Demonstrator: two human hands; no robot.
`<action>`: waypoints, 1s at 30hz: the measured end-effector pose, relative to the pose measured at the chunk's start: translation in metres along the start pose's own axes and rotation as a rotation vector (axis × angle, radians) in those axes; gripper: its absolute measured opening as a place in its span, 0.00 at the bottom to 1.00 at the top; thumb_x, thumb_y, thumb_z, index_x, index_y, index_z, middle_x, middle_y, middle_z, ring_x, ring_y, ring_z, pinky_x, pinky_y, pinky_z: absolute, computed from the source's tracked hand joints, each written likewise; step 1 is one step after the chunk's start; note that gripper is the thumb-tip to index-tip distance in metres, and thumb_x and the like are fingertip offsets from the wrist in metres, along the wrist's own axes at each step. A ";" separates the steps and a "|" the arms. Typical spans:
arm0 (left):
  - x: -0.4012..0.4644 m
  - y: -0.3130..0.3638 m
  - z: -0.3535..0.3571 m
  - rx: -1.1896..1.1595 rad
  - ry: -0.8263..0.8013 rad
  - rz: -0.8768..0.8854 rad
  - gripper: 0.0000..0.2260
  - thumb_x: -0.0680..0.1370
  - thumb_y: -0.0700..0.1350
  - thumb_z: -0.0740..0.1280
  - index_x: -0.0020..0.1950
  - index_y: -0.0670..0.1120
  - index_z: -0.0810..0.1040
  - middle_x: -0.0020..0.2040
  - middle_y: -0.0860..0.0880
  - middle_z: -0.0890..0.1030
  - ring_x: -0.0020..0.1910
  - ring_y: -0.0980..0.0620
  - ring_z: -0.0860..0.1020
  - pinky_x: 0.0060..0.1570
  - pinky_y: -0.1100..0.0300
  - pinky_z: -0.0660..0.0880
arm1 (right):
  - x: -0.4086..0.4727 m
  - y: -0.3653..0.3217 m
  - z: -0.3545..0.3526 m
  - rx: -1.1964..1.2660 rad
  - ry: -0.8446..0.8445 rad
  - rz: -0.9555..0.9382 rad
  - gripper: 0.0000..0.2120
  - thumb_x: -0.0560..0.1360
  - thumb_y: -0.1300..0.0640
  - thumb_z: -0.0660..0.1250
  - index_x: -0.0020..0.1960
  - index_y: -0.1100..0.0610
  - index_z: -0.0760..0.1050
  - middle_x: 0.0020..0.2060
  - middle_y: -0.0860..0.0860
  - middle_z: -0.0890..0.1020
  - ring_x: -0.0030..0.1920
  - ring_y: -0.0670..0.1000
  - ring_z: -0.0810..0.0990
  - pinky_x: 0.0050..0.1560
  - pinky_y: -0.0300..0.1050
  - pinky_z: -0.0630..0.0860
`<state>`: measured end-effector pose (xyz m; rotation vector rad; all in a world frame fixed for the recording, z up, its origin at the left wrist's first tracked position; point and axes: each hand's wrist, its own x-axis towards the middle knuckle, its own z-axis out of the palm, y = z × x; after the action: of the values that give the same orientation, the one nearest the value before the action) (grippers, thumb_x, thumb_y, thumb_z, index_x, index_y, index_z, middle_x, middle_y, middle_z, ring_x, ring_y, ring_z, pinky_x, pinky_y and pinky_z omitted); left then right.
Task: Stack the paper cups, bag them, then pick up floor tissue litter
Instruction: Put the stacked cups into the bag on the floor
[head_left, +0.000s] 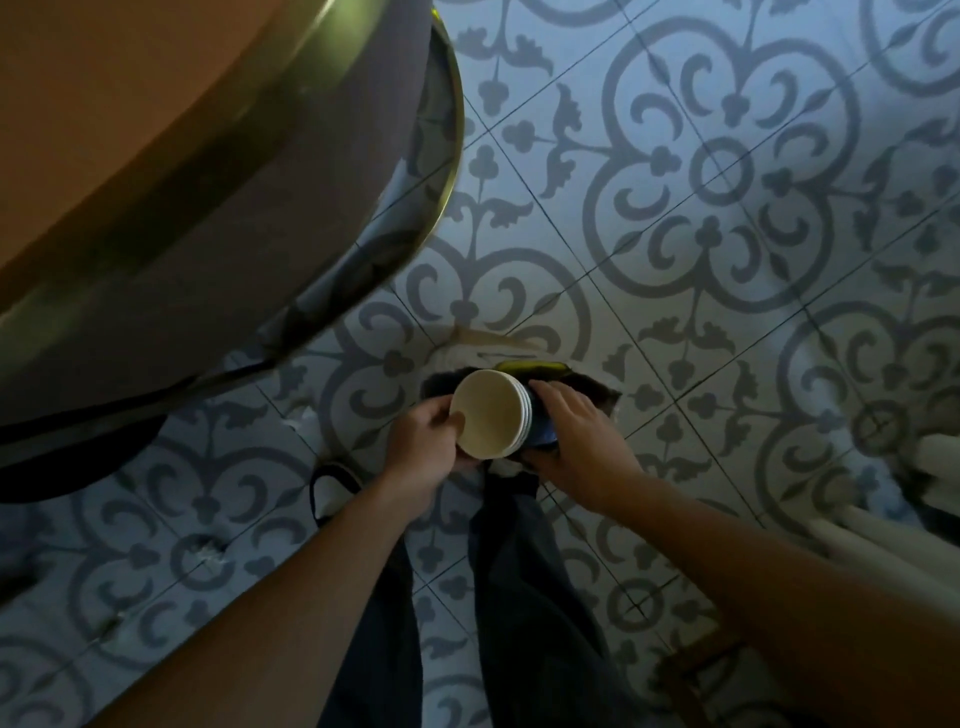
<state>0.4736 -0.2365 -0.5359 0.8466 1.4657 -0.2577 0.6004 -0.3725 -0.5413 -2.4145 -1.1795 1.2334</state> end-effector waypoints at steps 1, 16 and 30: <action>0.006 -0.003 0.001 0.005 0.012 -0.011 0.09 0.82 0.38 0.63 0.53 0.51 0.78 0.51 0.47 0.79 0.47 0.48 0.79 0.30 0.60 0.81 | 0.005 0.002 0.005 -0.001 -0.020 0.010 0.39 0.70 0.49 0.74 0.74 0.54 0.57 0.71 0.54 0.68 0.71 0.56 0.66 0.70 0.55 0.66; 0.015 -0.016 -0.001 0.107 0.163 -0.027 0.10 0.80 0.40 0.62 0.59 0.48 0.78 0.51 0.43 0.81 0.47 0.44 0.82 0.49 0.43 0.83 | 0.016 0.005 0.013 0.005 -0.170 0.142 0.29 0.71 0.49 0.70 0.69 0.51 0.65 0.62 0.53 0.76 0.59 0.54 0.77 0.57 0.48 0.74; -0.072 -0.116 -0.133 0.312 0.324 0.171 0.07 0.81 0.43 0.64 0.51 0.46 0.82 0.50 0.45 0.83 0.46 0.47 0.80 0.38 0.60 0.74 | -0.043 -0.062 0.002 -0.130 -0.177 0.060 0.13 0.77 0.55 0.63 0.61 0.51 0.70 0.53 0.51 0.79 0.52 0.51 0.79 0.54 0.48 0.78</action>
<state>0.2890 -0.2566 -0.4933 1.3069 1.6649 -0.2311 0.5491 -0.3625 -0.4866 -2.4923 -1.2806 1.4578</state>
